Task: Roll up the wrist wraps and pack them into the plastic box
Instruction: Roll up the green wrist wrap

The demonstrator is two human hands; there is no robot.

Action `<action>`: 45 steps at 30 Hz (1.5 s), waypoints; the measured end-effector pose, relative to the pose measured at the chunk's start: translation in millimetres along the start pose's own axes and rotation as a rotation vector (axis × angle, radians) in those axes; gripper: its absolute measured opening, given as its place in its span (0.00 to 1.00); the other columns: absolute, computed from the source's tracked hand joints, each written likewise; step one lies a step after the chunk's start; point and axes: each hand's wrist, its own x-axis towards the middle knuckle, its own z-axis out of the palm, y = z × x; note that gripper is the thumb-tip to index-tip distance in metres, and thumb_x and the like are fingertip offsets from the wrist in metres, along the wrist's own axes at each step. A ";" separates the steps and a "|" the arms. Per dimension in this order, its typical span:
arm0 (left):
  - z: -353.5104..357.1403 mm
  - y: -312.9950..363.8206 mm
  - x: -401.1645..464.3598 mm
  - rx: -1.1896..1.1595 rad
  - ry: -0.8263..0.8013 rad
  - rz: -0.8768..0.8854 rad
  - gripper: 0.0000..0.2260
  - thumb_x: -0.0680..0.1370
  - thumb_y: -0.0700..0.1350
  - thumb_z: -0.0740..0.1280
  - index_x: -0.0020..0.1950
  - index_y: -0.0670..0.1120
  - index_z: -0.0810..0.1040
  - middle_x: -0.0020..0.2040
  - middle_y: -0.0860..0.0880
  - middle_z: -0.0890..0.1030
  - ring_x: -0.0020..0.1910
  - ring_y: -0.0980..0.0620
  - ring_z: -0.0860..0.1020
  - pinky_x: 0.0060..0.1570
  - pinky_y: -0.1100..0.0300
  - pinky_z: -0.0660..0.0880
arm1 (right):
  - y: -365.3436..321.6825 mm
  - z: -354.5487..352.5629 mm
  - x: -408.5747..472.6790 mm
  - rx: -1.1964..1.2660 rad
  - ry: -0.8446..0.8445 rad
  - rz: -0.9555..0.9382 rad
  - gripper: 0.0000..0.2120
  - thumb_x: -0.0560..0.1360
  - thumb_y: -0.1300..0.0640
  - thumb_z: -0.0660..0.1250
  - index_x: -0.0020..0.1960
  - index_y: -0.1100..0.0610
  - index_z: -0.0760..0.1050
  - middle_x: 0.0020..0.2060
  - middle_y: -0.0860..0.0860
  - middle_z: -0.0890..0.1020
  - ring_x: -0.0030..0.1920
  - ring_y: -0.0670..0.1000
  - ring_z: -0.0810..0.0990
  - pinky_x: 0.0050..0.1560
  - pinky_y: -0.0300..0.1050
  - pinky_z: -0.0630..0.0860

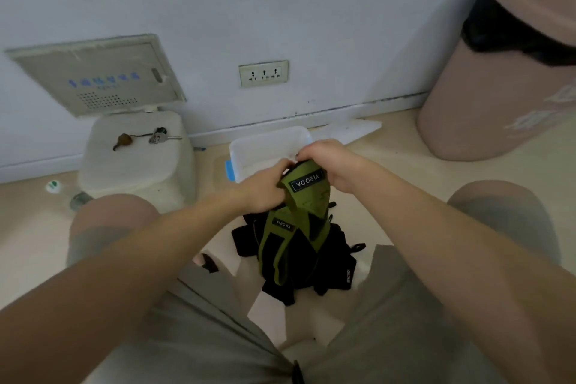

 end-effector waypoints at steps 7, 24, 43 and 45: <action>-29.1 10.0 4.0 0.049 0.049 -0.054 0.10 0.82 0.43 0.60 0.61 0.50 0.76 0.59 0.46 0.81 0.58 0.45 0.78 0.49 0.56 0.74 | 2.0 -7.7 -7.4 0.268 -0.109 -0.027 0.07 0.81 0.60 0.67 0.57 0.61 0.78 0.45 0.57 0.83 0.45 0.55 0.83 0.50 0.50 0.82; -61.6 -25.7 61.6 0.438 -0.004 -0.102 0.10 0.81 0.36 0.56 0.59 0.41 0.73 0.51 0.42 0.77 0.51 0.41 0.76 0.41 0.54 0.68 | 139.8 45.0 110.3 -0.179 0.038 0.436 0.06 0.82 0.67 0.62 0.57 0.61 0.68 0.40 0.53 0.71 0.37 0.50 0.73 0.47 0.50 0.79; -91.7 -18.2 52.4 0.505 -0.056 -0.188 0.20 0.82 0.42 0.57 0.74 0.47 0.59 0.47 0.48 0.69 0.47 0.45 0.73 0.39 0.53 0.69 | 144.7 63.9 135.7 0.106 0.118 0.479 0.04 0.78 0.69 0.66 0.51 0.65 0.79 0.47 0.62 0.84 0.46 0.60 0.84 0.42 0.53 0.84; -95.4 -16.4 52.2 0.498 -0.014 -0.171 0.12 0.82 0.45 0.57 0.65 0.45 0.62 0.50 0.48 0.67 0.50 0.46 0.70 0.43 0.52 0.69 | 128.5 51.7 128.2 0.229 0.100 0.463 0.07 0.78 0.71 0.65 0.52 0.64 0.79 0.44 0.61 0.84 0.44 0.59 0.84 0.38 0.50 0.82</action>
